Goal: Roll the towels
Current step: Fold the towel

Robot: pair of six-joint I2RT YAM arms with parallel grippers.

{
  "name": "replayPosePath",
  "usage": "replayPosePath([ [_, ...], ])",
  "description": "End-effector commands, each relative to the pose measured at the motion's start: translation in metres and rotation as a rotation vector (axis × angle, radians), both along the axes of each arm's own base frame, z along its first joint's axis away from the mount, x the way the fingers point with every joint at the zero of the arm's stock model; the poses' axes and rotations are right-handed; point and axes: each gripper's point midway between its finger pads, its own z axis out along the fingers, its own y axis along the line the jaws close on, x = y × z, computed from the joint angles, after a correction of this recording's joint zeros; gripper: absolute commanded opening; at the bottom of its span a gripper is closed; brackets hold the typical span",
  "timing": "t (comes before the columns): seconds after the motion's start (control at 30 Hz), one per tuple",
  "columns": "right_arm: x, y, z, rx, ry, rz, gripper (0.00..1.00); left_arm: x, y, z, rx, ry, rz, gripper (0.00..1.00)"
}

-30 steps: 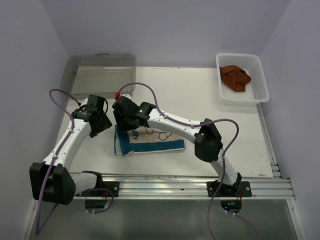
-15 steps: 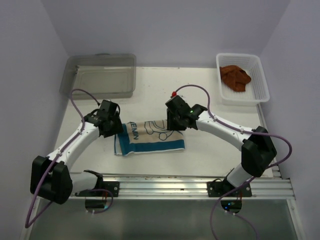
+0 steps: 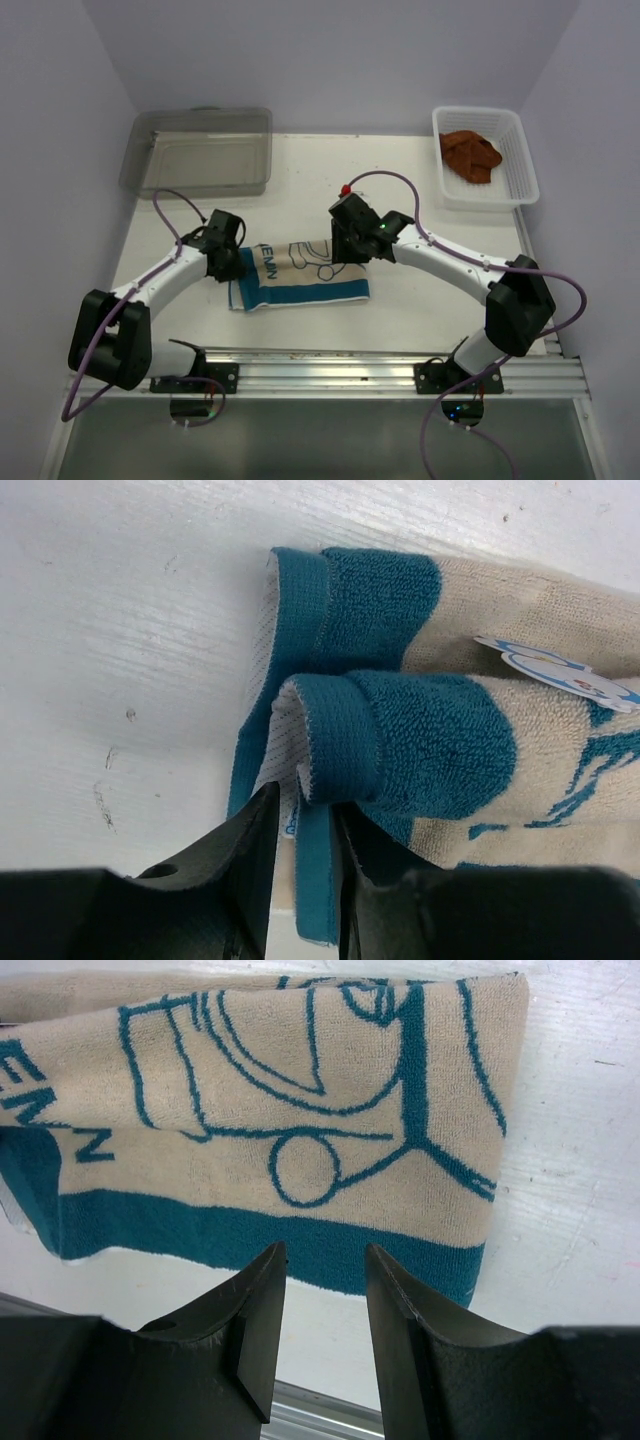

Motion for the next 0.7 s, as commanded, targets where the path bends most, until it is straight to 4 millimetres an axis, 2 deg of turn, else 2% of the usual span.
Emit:
replayPosePath([
  [0.0, 0.009, 0.004, 0.019, 0.034, -0.049, -0.014, 0.41, 0.015, -0.004, 0.010, -0.022, -0.067, 0.017, 0.30],
  [0.2, 0.008, 0.005, 0.018, 0.044, -0.047, -0.013, 0.41, 0.021, -0.001, 0.016, 0.000, -0.072, 0.016, 0.08],
  [0.23, 0.008, 0.005, 0.018, 0.045, -0.048, -0.013, 0.41, 0.021, -0.001, 0.016, 0.004, -0.071, 0.016, 0.00],
  [0.53, 0.006, 0.004, 0.015, 0.033, -0.042, -0.002, 0.41, 0.031, 0.006, 0.029, 0.027, -0.088, 0.034, 0.00],
  [0.67, 0.007, 0.002, 0.014, 0.022, -0.044, -0.005, 0.41, 0.034, 0.014, 0.027, 0.030, -0.070, 0.050, 0.00],
])
